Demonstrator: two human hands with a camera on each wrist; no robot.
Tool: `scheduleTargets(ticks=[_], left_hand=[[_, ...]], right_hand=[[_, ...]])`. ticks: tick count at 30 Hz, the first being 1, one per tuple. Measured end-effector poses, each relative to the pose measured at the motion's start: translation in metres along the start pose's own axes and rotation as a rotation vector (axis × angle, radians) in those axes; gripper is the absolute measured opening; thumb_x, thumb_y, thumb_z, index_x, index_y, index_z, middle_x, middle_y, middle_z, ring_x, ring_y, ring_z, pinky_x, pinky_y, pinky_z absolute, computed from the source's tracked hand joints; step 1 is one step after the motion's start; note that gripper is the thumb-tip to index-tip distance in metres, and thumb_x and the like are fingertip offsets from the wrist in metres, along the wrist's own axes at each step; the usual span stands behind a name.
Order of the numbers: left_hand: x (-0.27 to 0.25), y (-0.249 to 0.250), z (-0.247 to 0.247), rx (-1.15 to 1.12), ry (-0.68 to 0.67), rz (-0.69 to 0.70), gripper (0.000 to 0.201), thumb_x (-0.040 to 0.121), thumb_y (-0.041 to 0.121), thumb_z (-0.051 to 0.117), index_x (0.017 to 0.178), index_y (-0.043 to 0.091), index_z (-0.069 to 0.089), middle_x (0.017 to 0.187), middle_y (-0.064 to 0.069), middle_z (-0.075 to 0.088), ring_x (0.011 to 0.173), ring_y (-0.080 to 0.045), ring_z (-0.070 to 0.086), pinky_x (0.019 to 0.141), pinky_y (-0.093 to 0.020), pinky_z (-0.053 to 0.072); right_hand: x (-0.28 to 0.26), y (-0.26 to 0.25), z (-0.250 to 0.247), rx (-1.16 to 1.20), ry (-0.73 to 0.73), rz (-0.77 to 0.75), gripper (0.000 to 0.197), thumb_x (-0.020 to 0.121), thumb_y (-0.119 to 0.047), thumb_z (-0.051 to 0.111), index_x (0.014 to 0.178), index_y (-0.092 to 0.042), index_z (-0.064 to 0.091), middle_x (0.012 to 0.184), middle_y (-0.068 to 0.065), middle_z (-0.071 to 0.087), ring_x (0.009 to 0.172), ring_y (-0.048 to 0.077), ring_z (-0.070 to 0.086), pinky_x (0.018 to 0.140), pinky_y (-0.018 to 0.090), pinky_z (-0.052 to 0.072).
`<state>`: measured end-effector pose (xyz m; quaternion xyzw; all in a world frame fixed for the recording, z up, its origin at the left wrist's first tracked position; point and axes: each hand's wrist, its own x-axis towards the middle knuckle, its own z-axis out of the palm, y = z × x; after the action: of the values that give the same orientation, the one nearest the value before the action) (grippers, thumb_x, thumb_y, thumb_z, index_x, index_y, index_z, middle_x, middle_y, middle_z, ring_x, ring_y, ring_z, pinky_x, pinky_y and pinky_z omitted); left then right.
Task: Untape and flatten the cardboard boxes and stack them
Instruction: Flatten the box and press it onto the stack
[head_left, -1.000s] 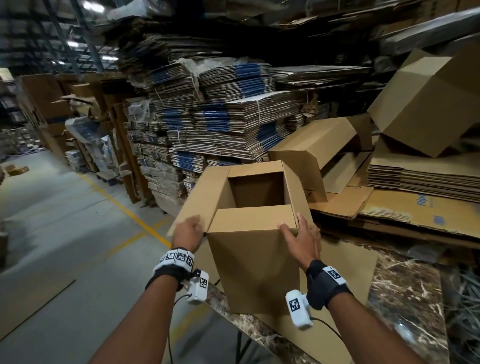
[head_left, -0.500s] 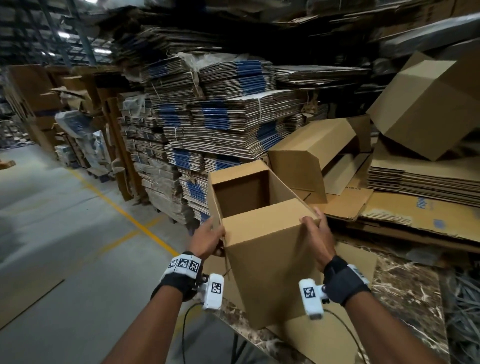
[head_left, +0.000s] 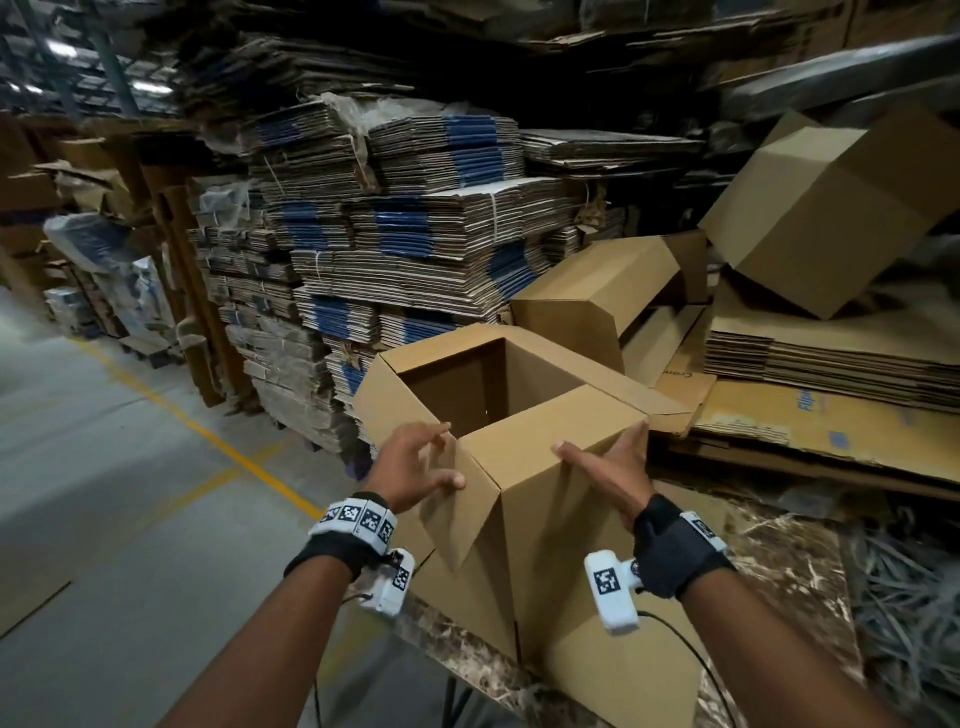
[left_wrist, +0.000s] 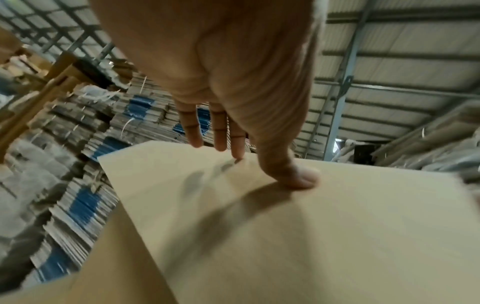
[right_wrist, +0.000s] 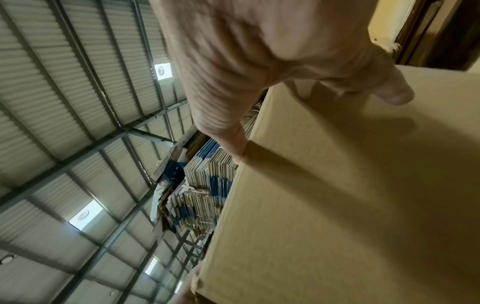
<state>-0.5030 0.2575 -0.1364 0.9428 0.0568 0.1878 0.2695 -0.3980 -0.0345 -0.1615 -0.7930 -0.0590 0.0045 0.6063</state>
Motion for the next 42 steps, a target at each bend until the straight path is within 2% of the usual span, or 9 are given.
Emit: scheduleTargets(ticks=[4,9,13,15,18,20,26,35,42], left_hand=[[0.031,-0.018,-0.018,0.241,-0.147,0.115,0.082,0.082,0.042,0.081,0.153,0.03,0.041,0.162,0.007,0.035,0.153,-0.013,0.021,0.125,-0.051,0.019],[0.048,-0.022,-0.012,0.343,-0.248,0.131,0.076,0.085,0.042,0.077,0.151,0.037,0.04,0.163,0.009,0.031,0.156,-0.015,0.013,0.126,-0.055,-0.004],[0.038,-0.014,0.002,0.299,-0.146,0.164,0.052,0.075,0.045,0.084,0.115,0.036,0.052,0.125,0.016,0.044,0.135,-0.019,0.034,0.126,-0.053,0.015],[0.03,-0.014,0.014,0.228,-0.069,0.221,0.05,0.071,0.044,0.087,0.104,0.031,0.051,0.11,0.015,0.043,0.114,-0.012,0.038,0.122,-0.047,0.025],[0.02,-0.009,0.034,0.141,0.035,0.322,0.052,0.066,0.049,0.087,0.097,0.028,0.051,0.1,0.012,0.044,0.094,-0.012,0.04,0.092,-0.032,0.042],[0.013,0.0,0.048,0.108,0.095,0.351,0.051,0.066,0.054,0.083,0.094,0.024,0.053,0.098,0.01,0.046,0.089,-0.013,0.04,0.079,-0.026,0.035],[-0.01,0.036,0.092,0.097,0.356,0.372,0.045,0.073,0.061,0.067,0.089,0.02,0.056,0.092,0.002,0.051,0.089,-0.014,0.04,0.077,-0.027,0.021],[-0.045,0.065,0.123,0.157,0.54,0.416,0.035,0.084,0.05,0.063,0.094,0.017,0.06,0.093,-0.001,0.054,0.091,-0.017,0.044,0.085,-0.032,0.029],[-0.049,0.064,0.126,0.128,0.594,0.444,0.034,0.083,0.047,0.066,0.096,0.021,0.05,0.09,-0.004,0.057,0.09,-0.02,0.047,0.084,-0.036,0.033]], right_hand=[[0.003,0.0,-0.003,0.031,-0.011,0.034,0.133,0.071,-0.047,0.089,0.159,-0.028,-0.01,0.166,-0.002,0.013,0.148,0.029,0.026,0.117,0.045,0.03],[0.008,0.002,-0.02,0.097,-0.098,0.093,0.146,0.058,-0.061,0.089,0.157,-0.037,-0.015,0.16,0.0,0.032,0.143,0.031,0.038,0.116,0.053,0.036],[0.009,0.0,-0.032,0.109,-0.111,0.081,0.131,0.07,-0.045,0.088,0.161,-0.034,-0.006,0.143,-0.008,0.045,0.131,0.023,0.046,0.114,0.05,0.04],[0.008,-0.001,-0.038,0.086,-0.096,0.039,0.112,0.073,-0.042,0.085,0.16,-0.034,0.015,0.141,-0.01,0.055,0.125,0.018,0.054,0.111,0.047,0.045],[0.003,-0.012,-0.045,0.042,-0.108,-0.032,0.07,0.083,-0.03,0.078,0.146,-0.033,0.047,0.133,-0.011,0.065,0.117,0.012,0.062,0.106,0.044,0.05],[0.001,-0.02,-0.047,0.012,-0.106,-0.046,0.078,0.086,-0.029,0.078,0.154,-0.027,0.04,0.142,-0.013,0.055,0.127,0.013,0.057,0.11,0.046,0.047],[-0.017,-0.035,-0.042,-0.185,0.014,-0.1,0.078,0.09,-0.042,0.074,0.155,-0.02,0.039,0.157,0.003,0.044,0.142,0.023,0.044,0.114,0.045,0.042],[-0.02,-0.049,-0.025,-0.658,0.061,-0.021,0.114,0.072,-0.088,0.054,0.159,-0.025,0.015,0.161,0.019,0.021,0.15,0.041,0.021,0.116,0.067,0.023],[-0.028,-0.062,-0.014,-0.808,-0.016,0.101,0.147,0.059,-0.093,0.063,0.157,-0.024,-0.022,0.163,0.032,-0.014,0.152,0.047,-0.014,0.116,0.071,-0.003]])
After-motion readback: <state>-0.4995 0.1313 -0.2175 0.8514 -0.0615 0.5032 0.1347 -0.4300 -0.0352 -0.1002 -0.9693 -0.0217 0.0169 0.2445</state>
